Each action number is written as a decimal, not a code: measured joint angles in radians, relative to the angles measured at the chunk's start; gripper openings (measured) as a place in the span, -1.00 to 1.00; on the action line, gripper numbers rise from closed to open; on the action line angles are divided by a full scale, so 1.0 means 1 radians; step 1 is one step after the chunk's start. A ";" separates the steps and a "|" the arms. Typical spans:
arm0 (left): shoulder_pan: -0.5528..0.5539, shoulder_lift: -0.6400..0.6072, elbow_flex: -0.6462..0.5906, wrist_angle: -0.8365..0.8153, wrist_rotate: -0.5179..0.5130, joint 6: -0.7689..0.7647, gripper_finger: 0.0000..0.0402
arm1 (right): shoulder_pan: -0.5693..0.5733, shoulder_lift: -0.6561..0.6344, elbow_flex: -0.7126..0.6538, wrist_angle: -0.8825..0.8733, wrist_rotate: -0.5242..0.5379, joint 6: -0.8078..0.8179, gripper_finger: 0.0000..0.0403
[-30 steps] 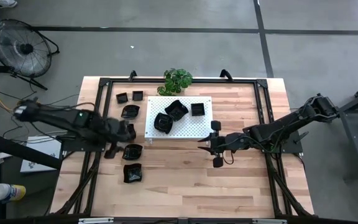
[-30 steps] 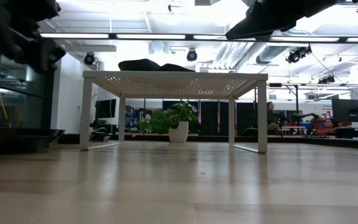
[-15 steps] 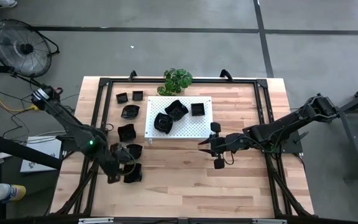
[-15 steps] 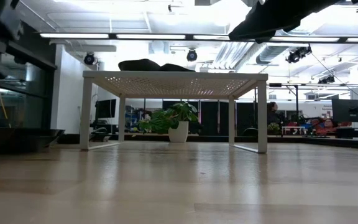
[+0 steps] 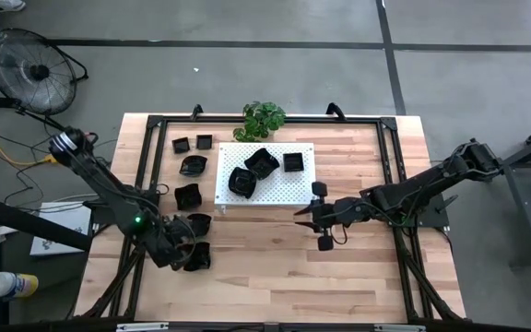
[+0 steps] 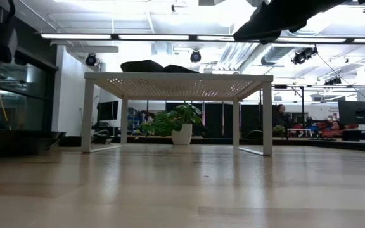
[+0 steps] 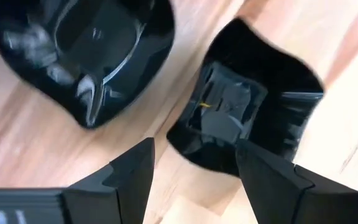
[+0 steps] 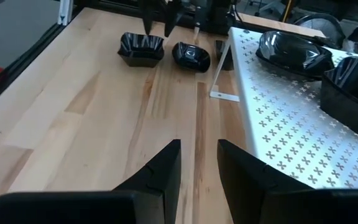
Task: Pick & Place Mini shaped plates
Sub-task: Stack the distorted square plate on top of the distorted square plates on the shelf
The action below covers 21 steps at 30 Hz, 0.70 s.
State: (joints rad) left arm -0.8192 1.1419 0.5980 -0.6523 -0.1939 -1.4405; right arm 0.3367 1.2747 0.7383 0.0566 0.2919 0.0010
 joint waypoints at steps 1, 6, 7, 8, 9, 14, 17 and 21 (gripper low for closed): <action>0.000 0.009 0.000 -0.001 0.010 -0.024 0.11 | 0.000 0.000 0.000 0.000 -0.012 0.000 -0.51; 0.000 0.045 0.000 0.003 0.025 -0.118 0.11 | 0.000 0.000 0.000 -0.008 -0.018 0.000 -0.51; 0.000 0.052 0.000 0.004 0.026 -0.138 0.11 | 0.000 0.000 0.000 -0.010 -0.018 0.000 -0.51; 0.000 0.060 0.000 0.008 0.029 -0.159 0.11 | 0.000 0.000 0.000 -0.015 -0.018 0.000 -0.51; 0.000 0.068 0.000 0.012 0.032 -0.180 0.11 | 0.000 0.000 0.000 -0.018 -0.018 0.000 -0.51; 0.000 0.094 0.000 0.078 0.043 -0.234 0.11 | 0.000 0.000 0.000 -0.034 -0.018 -0.005 -0.51; 0.000 0.108 0.000 0.095 0.046 -0.266 0.11 | 0.000 0.000 0.000 -0.045 -0.018 -0.006 -0.51; 0.000 0.127 0.000 0.125 0.053 -0.292 0.09 | 0.000 0.000 0.000 -0.064 -0.018 -0.009 -0.51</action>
State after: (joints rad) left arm -0.8188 1.2688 0.5976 -0.5271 -0.1409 -1.7326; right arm 0.3367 1.2747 0.7383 -0.0071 0.2738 -0.0077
